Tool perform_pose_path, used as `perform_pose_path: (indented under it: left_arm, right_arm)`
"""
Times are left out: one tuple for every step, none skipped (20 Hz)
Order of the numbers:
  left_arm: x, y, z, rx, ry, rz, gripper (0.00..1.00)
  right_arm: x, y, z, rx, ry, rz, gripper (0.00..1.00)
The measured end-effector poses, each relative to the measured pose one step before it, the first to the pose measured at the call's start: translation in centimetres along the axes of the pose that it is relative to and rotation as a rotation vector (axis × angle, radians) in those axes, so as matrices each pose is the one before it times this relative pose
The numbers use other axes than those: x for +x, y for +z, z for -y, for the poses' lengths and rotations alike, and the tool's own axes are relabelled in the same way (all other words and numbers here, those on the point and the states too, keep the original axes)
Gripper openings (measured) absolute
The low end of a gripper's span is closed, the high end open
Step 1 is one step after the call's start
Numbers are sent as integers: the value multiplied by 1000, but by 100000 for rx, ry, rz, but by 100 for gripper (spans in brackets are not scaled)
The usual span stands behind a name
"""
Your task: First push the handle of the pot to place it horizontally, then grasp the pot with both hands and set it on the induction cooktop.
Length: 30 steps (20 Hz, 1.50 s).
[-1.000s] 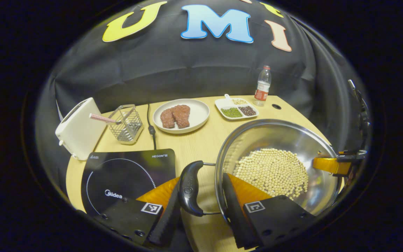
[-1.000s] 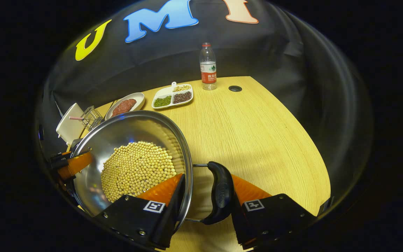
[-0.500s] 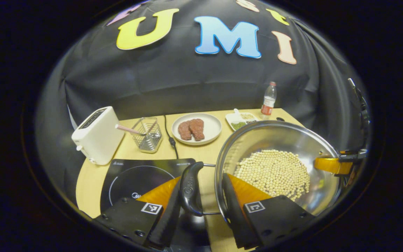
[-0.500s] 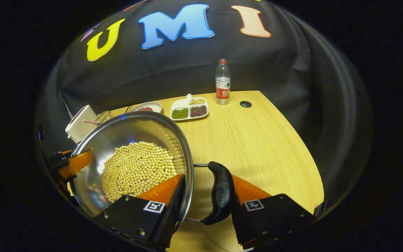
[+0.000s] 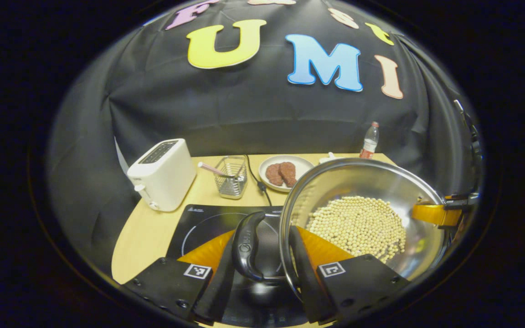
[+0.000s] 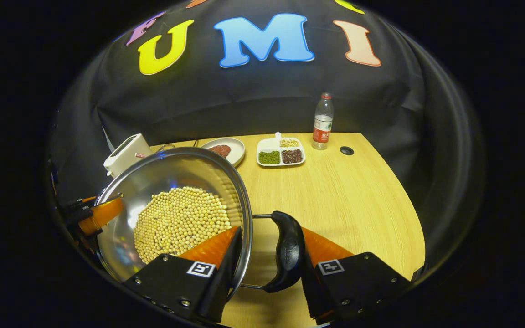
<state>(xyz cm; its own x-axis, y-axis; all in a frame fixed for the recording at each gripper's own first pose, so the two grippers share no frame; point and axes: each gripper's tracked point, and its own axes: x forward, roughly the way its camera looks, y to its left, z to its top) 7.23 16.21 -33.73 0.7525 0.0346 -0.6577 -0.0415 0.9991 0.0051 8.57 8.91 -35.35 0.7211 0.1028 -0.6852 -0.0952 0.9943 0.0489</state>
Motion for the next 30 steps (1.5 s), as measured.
perform_pose_path:
  left_arm:
    - [-408,-142,-817,-648,667,-12,71]
    - [-290,-153,-897,-364,736,17,71]
    - [-467,-365,-918,-175,795,164,71]
    - [-73,-86,-932,-260,782,10,68]
    - [-79,-356,-887,-588,742,-244,68]
    - [-30,-206,-838,-505,804,-253,71]
    - [-135,-150,-804,-179,739,9,68]
    - [26,-381,-758,-195,635,-347,71]
    - [98,-55,-694,-399,558,-124,68]
    - [38,-9,-696,-291,709,-123,71]
    - [62,-52,-815,-221,764,-102,71]
    - [158,22,-691,157,794,85,68]
    - [158,78,-544,233,809,53,68]
    - [250,168,-445,180,713,275,68]
    - [221,-80,-477,135,406,11,68]
    - [159,44,-532,-32,219,-139,68]
    - [347,5,-436,-700,98,-421,68]
    - [419,-193,-464,-665,56,-363,68]
    - [329,15,-444,-307,-128,-141,71]
    - [205,-74,-440,-219,8,-140,68]
    - [437,-15,-452,13,119,47,68]
    - [297,-29,-490,-242,71,-159,71]
    - [246,-135,-618,-577,41,-169,67]
    - [461,-160,-528,-531,45,-335,71]
    - [366,-266,-810,-213,158,-379,71]
    - [337,-91,-633,-475,12,-256,71]
    - [431,-137,-502,-133,62,-276,68]
    - [391,-139,-552,151,242,-116,71]
    - [358,-171,-595,175,152,57,71]
    - [288,-138,-401,-83,-16,89,71]
  right_arm:
    - [-1,47,-810,-468,316,95,67]
    - [-2,-67,-863,-491,291,-52,67]
    - [-24,-127,-829,-104,339,-254,67]
    - [-19,-55,-910,-262,420,-74,67]
    - [158,-91,-829,-517,526,75,67]
    - [207,-173,-800,-364,527,-530,67]
    - [156,-47,-718,-136,503,-256,67]
    - [211,-49,-686,-325,350,-388,67]
    - [170,44,-597,-367,322,-58,67]
    - [436,-42,-640,-352,594,-259,67]
    - [381,-7,-615,-269,673,-404,67]
    - [389,-14,-667,-163,587,-239,67]
    - [386,24,-548,18,515,-502,67]
    - [397,23,-525,53,419,-393,67]
    - [331,50,-425,38,289,-306,67]
    - [422,141,-391,-107,167,-166,67]
    - [311,64,-339,-140,18,-345,67]
    - [314,133,-420,244,226,264,67]
    - [358,176,-450,-298,184,327,67]
    - [327,-49,-361,-283,-65,-400,67]
    - [322,-52,-422,-139,9,-263,67]
    - [365,-135,-472,-46,3,-744,67]
    - [378,-66,-501,-163,164,-343,67]
    - [438,-161,-562,-256,570,-346,67]
    - [411,-54,-696,-214,1026,-234,67]
    - [470,-326,-542,172,632,-586,67]
    - [476,-197,-479,327,292,-498,67]
    - [378,-155,-484,143,104,-308,67]
    - [400,-50,-416,188,3,284,67]
    - [464,-122,-399,-120,-102,222,67]
